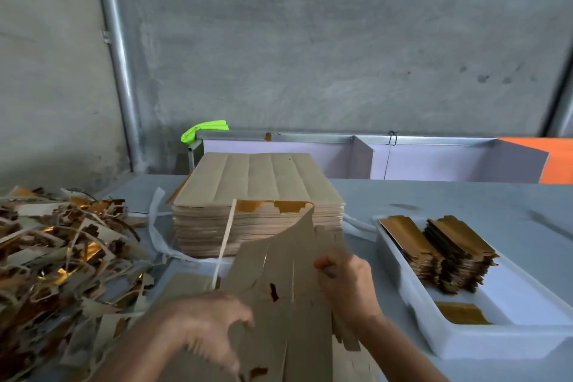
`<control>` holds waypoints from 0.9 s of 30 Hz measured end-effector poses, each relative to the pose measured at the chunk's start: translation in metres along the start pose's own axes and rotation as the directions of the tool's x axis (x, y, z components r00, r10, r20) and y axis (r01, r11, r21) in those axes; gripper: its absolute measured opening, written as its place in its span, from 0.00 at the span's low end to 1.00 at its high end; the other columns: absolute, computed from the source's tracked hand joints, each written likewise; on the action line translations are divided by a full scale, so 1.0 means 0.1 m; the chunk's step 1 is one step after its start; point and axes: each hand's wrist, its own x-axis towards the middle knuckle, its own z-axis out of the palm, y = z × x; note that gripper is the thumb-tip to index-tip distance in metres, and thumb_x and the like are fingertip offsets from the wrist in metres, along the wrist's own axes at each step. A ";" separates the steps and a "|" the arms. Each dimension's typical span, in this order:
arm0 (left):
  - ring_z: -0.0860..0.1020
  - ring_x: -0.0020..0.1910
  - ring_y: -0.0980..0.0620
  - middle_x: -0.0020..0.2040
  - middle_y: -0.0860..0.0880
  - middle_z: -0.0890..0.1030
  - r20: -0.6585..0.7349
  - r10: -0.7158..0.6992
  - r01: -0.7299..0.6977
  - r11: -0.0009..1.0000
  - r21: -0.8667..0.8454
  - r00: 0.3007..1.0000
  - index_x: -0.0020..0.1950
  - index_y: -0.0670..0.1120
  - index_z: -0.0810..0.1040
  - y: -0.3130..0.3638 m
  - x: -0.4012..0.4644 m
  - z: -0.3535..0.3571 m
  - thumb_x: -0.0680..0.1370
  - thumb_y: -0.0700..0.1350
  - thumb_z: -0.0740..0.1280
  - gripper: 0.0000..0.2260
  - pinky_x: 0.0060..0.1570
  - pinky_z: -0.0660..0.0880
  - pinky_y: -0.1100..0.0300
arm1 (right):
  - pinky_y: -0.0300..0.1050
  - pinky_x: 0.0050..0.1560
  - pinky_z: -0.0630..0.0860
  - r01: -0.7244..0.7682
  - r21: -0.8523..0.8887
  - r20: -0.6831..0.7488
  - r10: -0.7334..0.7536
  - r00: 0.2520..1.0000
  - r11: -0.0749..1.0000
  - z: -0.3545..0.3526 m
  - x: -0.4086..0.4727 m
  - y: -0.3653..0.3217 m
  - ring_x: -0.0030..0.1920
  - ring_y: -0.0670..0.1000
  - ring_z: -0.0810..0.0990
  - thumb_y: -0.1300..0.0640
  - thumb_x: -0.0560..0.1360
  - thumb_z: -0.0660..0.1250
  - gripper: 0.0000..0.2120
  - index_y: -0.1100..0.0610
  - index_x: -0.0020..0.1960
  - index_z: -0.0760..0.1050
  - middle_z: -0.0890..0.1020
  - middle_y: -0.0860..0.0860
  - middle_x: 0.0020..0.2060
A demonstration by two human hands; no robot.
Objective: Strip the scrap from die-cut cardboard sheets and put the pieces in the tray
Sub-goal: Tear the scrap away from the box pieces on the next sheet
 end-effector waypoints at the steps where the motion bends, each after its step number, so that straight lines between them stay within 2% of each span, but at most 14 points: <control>1: 0.66 0.66 0.55 0.70 0.54 0.65 -0.008 -0.024 0.024 0.999 -0.041 1.000 0.70 0.63 0.65 -0.01 -0.03 -0.09 0.74 0.54 0.69 0.26 0.64 0.65 0.59 | 0.46 0.47 0.79 0.015 -0.001 -0.010 -0.015 1.000 1.000 0.00 -0.01 0.00 0.43 0.51 0.82 0.68 0.72 0.66 0.09 0.58 0.45 0.83 0.84 0.50 0.42; 3: 0.74 0.56 0.59 0.61 0.56 0.74 -0.134 -0.058 0.022 0.966 -0.257 0.989 0.63 0.62 0.72 -0.02 -0.06 -0.23 0.75 0.54 0.68 0.17 0.58 0.72 0.60 | 0.45 0.45 0.79 0.047 -0.007 -0.004 -0.047 0.999 0.999 0.00 -0.04 0.00 0.41 0.51 0.81 0.68 0.71 0.66 0.10 0.58 0.42 0.83 0.84 0.50 0.41; 5: 0.79 0.46 0.58 0.49 0.55 0.79 -0.358 -0.180 0.020 0.913 -0.409 0.916 0.52 0.55 0.78 0.02 0.01 -0.29 0.76 0.55 0.67 0.08 0.47 0.77 0.60 | 0.46 0.43 0.78 0.095 -0.051 0.016 -0.094 0.995 0.994 0.01 -0.07 -0.02 0.40 0.52 0.81 0.69 0.70 0.65 0.09 0.59 0.41 0.83 0.84 0.51 0.39; 7: 0.78 0.39 0.55 0.40 0.52 0.79 -0.587 -0.305 0.158 0.944 -0.288 0.750 0.45 0.49 0.77 0.11 0.12 -0.29 0.76 0.58 0.66 0.12 0.38 0.74 0.60 | 0.49 0.41 0.75 0.169 -0.103 0.041 -0.165 0.985 0.980 0.04 -0.09 -0.03 0.38 0.56 0.79 0.69 0.69 0.64 0.07 0.63 0.39 0.81 0.83 0.55 0.36; 9: 0.77 0.37 0.53 0.38 0.52 0.78 -0.754 -0.296 0.262 0.950 -0.169 0.587 0.43 0.48 0.75 0.22 0.23 -0.26 0.74 0.62 0.65 0.17 0.36 0.73 0.59 | 0.48 0.34 0.73 0.265 -0.148 0.035 -0.263 0.964 0.953 0.07 -0.12 -0.10 0.33 0.57 0.77 0.70 0.68 0.64 0.06 0.63 0.35 0.78 0.81 0.55 0.33; 11: 0.77 0.39 0.53 0.42 0.52 0.77 -0.877 -0.133 0.148 0.986 -0.071 0.462 0.50 0.48 0.73 0.29 0.35 -0.25 0.73 0.60 0.67 0.17 0.38 0.75 0.58 | 0.43 0.25 0.69 0.374 -0.185 -0.014 -0.383 0.924 0.909 0.11 -0.15 -0.17 0.27 0.56 0.74 0.70 0.63 0.65 0.06 0.61 0.31 0.75 0.78 0.53 0.28; 12: 0.77 0.46 0.52 0.50 0.51 0.77 -0.902 -0.042 0.056 0.998 -0.019 0.430 0.58 0.49 0.72 0.31 0.42 -0.26 0.72 0.58 0.69 0.20 0.44 0.77 0.57 | 0.42 0.22 0.67 0.411 -0.180 -0.029 -0.422 0.906 0.894 0.12 -0.17 -0.22 0.25 0.55 0.73 0.69 0.61 0.66 0.06 0.60 0.30 0.75 0.78 0.52 0.27; 14: 0.68 0.64 0.51 0.71 0.50 0.64 -0.875 0.070 -0.064 0.997 0.045 0.478 0.72 0.52 0.63 0.26 0.58 -0.31 0.71 0.54 0.72 0.32 0.61 0.71 0.54 | 0.41 0.22 0.68 0.441 -0.139 -0.010 -0.447 0.895 0.887 0.14 -0.20 -0.25 0.24 0.54 0.74 0.67 0.62 0.66 0.05 0.59 0.30 0.76 0.78 0.52 0.27; 15: 0.62 0.69 0.52 0.75 0.52 0.57 -0.830 0.095 -0.091 0.994 0.054 0.549 0.75 0.54 0.58 0.20 0.65 -0.35 0.72 0.52 0.72 0.36 0.66 0.67 0.53 | 0.42 0.23 0.69 0.439 -0.121 -0.009 -0.443 0.897 0.890 0.14 -0.19 -0.23 0.25 0.54 0.74 0.68 0.62 0.66 0.05 0.59 0.31 0.77 0.79 0.52 0.28; 17: 0.59 0.72 0.53 0.76 0.55 0.58 -0.725 0.095 -0.161 0.987 -0.022 0.682 0.75 0.55 0.60 0.08 0.77 -0.42 0.74 0.49 0.71 0.33 0.68 0.62 0.54 | 0.43 0.29 0.73 0.394 -0.099 0.011 -0.395 0.918 0.914 0.11 -0.16 -0.16 0.28 0.52 0.77 0.70 0.64 0.69 0.07 0.60 0.34 0.80 0.81 0.52 0.30; 19: 0.67 0.68 0.53 0.71 0.53 0.69 -0.671 0.095 -0.243 0.961 -0.131 0.736 0.66 0.52 0.73 -0.06 0.89 -0.48 0.75 0.46 0.70 0.19 0.66 0.64 0.56 | 0.44 0.34 0.76 0.355 -0.089 0.034 -0.354 0.935 0.931 0.07 -0.14 -0.08 0.32 0.51 0.79 0.70 0.66 0.69 0.09 0.59 0.38 0.83 0.83 0.51 0.33; 21: 0.76 0.56 0.52 0.56 0.51 0.79 -0.643 0.067 -0.314 0.908 -0.278 0.763 0.53 0.52 0.79 -0.13 0.98 -0.51 0.76 0.43 0.69 0.07 0.58 0.74 0.54 | 0.44 0.40 0.78 0.308 -0.034 0.027 -0.307 0.951 0.951 0.05 -0.16 -0.03 0.37 0.51 0.81 0.70 0.68 0.69 0.10 0.58 0.43 0.84 0.84 0.51 0.37; 24: 0.78 0.41 0.51 0.41 0.50 0.78 -0.664 0.009 -0.386 0.819 -0.424 0.748 0.43 0.50 0.79 -0.12 1.06 -0.50 0.77 0.39 0.66 0.07 0.39 0.80 0.59 | 0.42 0.45 0.78 0.113 0.126 0.001 -0.114 0.993 0.986 0.04 -0.16 0.01 0.41 0.48 0.80 0.67 0.68 0.72 0.12 0.56 0.49 0.83 0.82 0.45 0.39; 27: 0.77 0.37 0.50 0.38 0.49 0.77 -0.696 0.000 -0.388 0.830 -0.400 0.718 0.44 0.44 0.78 -0.06 1.10 -0.47 0.78 0.39 0.65 0.04 0.37 0.79 0.56 | 0.36 0.46 0.78 -0.068 0.172 0.057 0.059 0.997 0.983 0.03 -0.10 0.01 0.45 0.44 0.79 0.59 0.69 0.74 0.16 0.54 0.56 0.78 0.79 0.43 0.43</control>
